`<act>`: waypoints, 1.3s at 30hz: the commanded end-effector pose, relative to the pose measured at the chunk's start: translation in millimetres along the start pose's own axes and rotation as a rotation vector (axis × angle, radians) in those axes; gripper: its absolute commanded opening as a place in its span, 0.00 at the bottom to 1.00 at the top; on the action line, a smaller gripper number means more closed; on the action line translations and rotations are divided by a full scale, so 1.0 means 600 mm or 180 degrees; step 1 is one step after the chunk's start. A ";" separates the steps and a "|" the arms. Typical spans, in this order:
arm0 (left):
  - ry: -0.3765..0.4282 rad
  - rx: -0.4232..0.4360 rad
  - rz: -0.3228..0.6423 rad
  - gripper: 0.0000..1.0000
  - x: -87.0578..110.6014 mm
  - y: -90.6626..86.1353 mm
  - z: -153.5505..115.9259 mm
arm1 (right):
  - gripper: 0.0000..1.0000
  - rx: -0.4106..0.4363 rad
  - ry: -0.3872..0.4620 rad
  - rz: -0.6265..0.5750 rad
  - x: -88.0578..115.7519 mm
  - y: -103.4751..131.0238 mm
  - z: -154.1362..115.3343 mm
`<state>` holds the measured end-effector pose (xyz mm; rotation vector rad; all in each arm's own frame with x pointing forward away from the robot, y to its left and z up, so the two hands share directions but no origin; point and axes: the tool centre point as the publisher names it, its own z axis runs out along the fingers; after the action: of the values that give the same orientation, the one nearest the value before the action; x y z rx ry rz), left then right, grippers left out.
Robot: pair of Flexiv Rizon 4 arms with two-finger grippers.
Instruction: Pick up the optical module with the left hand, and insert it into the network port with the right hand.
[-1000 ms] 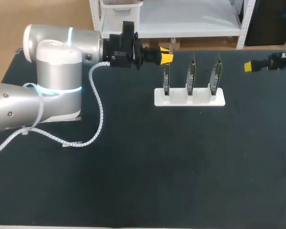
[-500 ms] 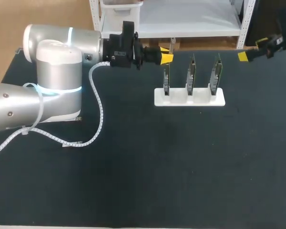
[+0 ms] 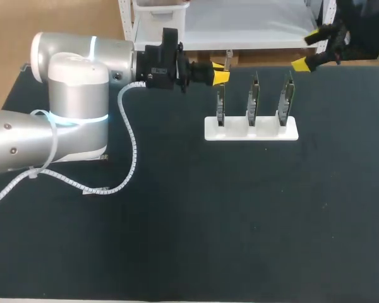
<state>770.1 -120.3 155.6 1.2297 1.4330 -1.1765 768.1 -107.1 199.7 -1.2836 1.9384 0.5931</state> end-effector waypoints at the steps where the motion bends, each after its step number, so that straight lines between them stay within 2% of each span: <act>1: -0.0001 0.0001 0.0002 0.00 0.001 0.002 0.001 | 1.00 -0.1802 -0.0080 -0.0164 -0.014 -0.004 0.026; 11: -0.0001 0.0001 0.0002 0.00 0.001 0.002 0.001 | 1.00 -0.2181 -0.0255 -0.0262 -0.060 0.010 0.078; 17: -0.0001 0.0001 0.0002 0.00 0.001 0.002 0.001 | 1.00 -0.2156 -0.0237 -0.0362 -0.080 0.027 0.106; 18: -0.0001 0.0001 0.0002 0.00 0.001 0.002 0.001 | 1.00 -0.2008 -0.0195 -0.0374 -0.082 0.030 0.110; 20: -0.0001 0.0001 0.0002 0.00 0.001 0.002 0.001 | 1.00 -0.1995 -0.0264 -0.0355 -0.084 0.035 0.114; 26: -0.0001 0.0001 0.0002 0.00 0.001 0.002 0.001 | 1.00 -0.1279 -0.0410 -0.0289 -0.093 0.036 0.122; 31: -0.0001 0.0001 0.0002 0.00 0.001 0.002 0.001 | 1.00 -0.1048 -0.0435 -0.0307 -0.095 0.045 0.121; 39: -0.0001 0.0001 0.0002 0.00 0.001 0.002 0.001 | 1.00 -0.1036 -0.0497 -0.0278 -0.100 0.059 0.123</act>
<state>770.1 -120.3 155.6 1.2297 1.4331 -1.1765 785.7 -4.8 199.2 -1.5716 1.6543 1.1248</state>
